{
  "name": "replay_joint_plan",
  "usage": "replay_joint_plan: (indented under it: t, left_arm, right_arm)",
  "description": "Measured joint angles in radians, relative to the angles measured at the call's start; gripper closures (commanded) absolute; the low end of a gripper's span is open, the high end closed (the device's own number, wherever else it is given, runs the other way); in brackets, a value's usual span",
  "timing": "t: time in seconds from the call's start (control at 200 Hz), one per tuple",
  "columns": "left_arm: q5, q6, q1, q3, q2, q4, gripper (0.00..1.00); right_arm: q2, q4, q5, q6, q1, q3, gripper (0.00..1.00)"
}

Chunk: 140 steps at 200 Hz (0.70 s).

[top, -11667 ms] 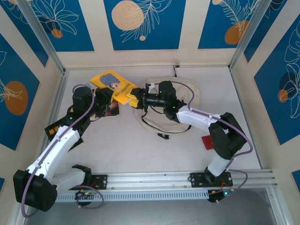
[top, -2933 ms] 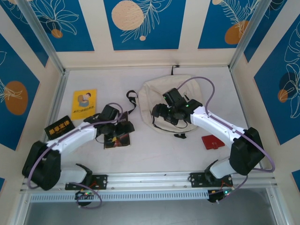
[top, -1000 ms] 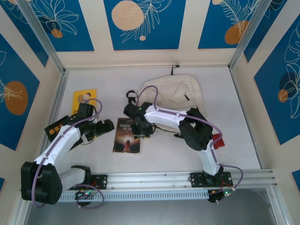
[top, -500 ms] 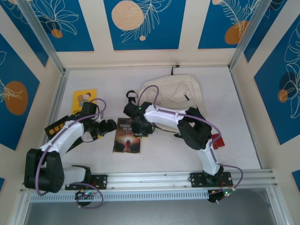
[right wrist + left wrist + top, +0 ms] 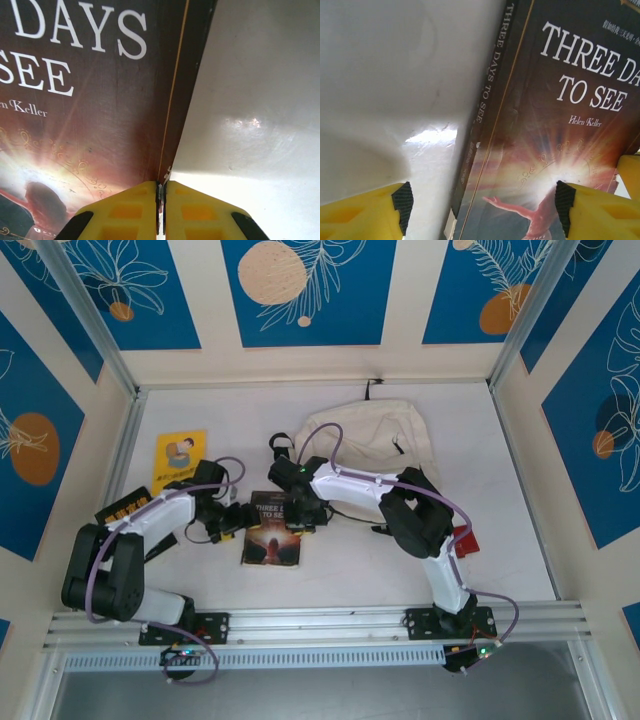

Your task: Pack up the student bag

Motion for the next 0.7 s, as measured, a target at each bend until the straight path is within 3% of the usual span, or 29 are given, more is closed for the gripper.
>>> replay_joint_plan:
  t: [0.21, 0.41, 0.7]
  left_arm:
    - [0.002, 0.017, -0.030, 0.000, 0.047, 0.016, 0.44]
    - [0.032, 0.018, -0.038, 0.000, 0.051, 0.038, 0.45]
    - [0.160, 0.009, -0.036, 0.000, -0.005, 0.070, 0.46]
  right_arm:
    - [-0.001, 0.005, -0.011, 0.000, -0.003, -0.006, 0.89]
    - [-0.007, 0.016, -0.021, 0.000, -0.009, -0.018, 0.94]
    - [-0.026, 0.051, -0.045, -0.004, -0.024, -0.057, 0.93]
